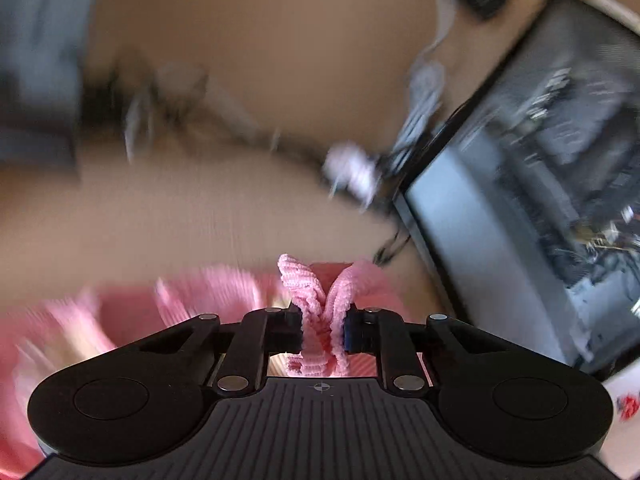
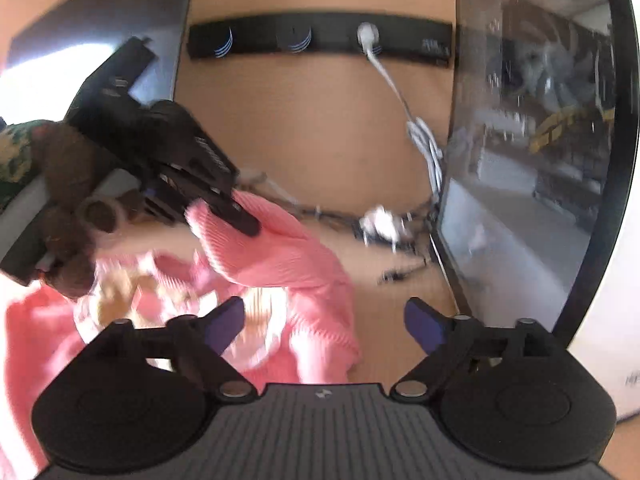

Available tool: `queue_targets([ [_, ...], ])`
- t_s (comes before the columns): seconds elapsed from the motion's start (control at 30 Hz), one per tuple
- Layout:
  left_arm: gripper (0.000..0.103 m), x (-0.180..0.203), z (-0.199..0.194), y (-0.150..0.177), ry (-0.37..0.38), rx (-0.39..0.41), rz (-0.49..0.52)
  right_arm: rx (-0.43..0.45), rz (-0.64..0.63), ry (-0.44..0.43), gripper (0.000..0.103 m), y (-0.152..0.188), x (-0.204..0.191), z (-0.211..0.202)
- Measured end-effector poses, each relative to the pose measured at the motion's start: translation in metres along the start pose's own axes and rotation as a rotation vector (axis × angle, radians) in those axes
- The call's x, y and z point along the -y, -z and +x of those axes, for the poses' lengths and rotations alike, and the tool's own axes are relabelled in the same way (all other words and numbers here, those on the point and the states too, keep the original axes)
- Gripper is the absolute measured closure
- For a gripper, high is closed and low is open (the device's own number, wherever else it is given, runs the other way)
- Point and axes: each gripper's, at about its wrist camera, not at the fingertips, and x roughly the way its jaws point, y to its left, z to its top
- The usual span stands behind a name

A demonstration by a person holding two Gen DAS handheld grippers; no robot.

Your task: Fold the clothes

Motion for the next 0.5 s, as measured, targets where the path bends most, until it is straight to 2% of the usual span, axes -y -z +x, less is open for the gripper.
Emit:
queue_targets([
  [0.07, 0.085, -0.005, -0.026, 0.001, -0.016, 0.047, 0.025, 0.016, 0.009, -0.023, 0.002, -0.011, 0.002, 0.000],
  [0.13, 0.083, -0.021, -0.033, 0.011, -0.028, 0.032, -0.010, 0.032, 0.017, -0.046, 0.001, -0.023, 0.004, 0.000],
  [0.17, 0.079, -0.029, -0.036, 0.016, -0.034, 0.023, -0.029, 0.028, 0.026, -0.054, 0.000, -0.028, 0.005, 0.003],
  [0.33, 0.046, -0.067, -0.054, 0.053, -0.081, -0.023, -0.110, -0.040, 0.040, -0.069, 0.000, -0.048, -0.001, 0.028],
  [0.43, 0.017, -0.085, -0.083, 0.070, -0.108, 0.014, -0.158, -0.086, 0.017, -0.085, 0.000, -0.053, -0.010, 0.048],
  [0.5, 0.011, -0.097, -0.103, 0.078, -0.112, 0.042, -0.190, -0.139, -0.018, -0.099, 0.000, -0.051, -0.025, 0.070],
])
